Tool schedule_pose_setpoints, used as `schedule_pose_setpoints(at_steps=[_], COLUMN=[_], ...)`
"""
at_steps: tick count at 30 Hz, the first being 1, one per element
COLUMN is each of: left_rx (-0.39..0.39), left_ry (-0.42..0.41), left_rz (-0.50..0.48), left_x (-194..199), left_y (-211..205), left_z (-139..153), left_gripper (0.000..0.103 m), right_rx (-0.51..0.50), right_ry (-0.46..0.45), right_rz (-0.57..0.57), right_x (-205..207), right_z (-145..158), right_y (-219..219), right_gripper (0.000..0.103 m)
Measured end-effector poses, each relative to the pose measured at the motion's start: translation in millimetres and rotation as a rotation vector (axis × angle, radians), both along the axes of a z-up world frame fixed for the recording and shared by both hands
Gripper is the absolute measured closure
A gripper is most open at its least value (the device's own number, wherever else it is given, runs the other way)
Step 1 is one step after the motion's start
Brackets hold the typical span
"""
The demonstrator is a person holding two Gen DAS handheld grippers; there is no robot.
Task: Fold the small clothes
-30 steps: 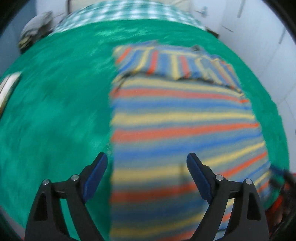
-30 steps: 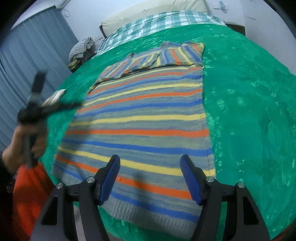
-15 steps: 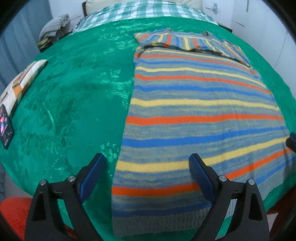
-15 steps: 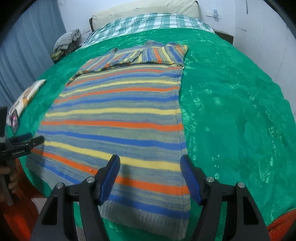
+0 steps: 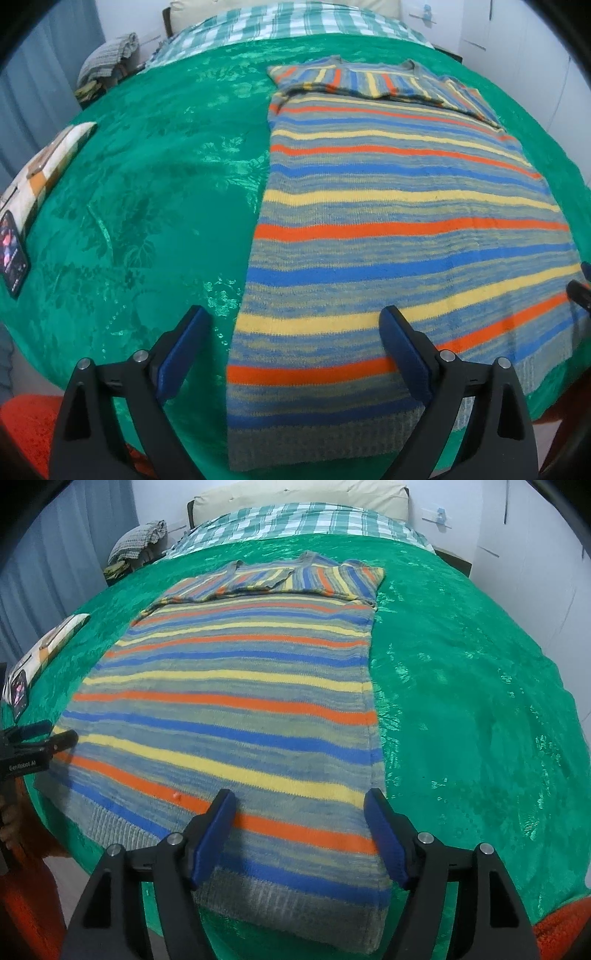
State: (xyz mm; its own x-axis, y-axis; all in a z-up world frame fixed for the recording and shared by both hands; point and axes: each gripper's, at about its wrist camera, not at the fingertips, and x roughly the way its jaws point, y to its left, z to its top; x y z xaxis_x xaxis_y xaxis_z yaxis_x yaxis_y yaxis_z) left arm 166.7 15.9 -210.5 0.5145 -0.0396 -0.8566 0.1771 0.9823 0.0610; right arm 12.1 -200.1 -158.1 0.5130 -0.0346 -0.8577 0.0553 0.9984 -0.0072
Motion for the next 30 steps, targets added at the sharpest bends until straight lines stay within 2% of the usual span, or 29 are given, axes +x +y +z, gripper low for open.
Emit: schedule_pose_setpoints(at_steps=[8, 10, 15, 22, 30], left_rx=[0.007, -0.001, -0.078, -0.091, -0.092], left_ry=[0.002, -0.013, -0.070, -0.077, -0.095], left_rz=[0.007, 0.014, 0.050, 0.088, 0.103], left_x=[0, -1, -1, 2, 3], left_y=[0, 2, 14, 21, 28], left_z=[-1, 3, 16, 16, 18], left_gripper=[0.006, 0.006, 0.006, 0.006, 0.006], right_rx=[0.011, 0.012, -0.028, 0.061, 0.042], right_ry=[0.000, -0.025, -0.127, -0.088, -0.098], right_rz=[0.002, -0.011, -0.076, -0.171, -0.174], right_x=[0, -2, -8, -6, -6], right_z=[0, 7, 29, 22, 25], right_y=[0, -1, -15, -38, -38], right_gripper=[0.028, 0.028, 0.028, 0.028, 0.028])
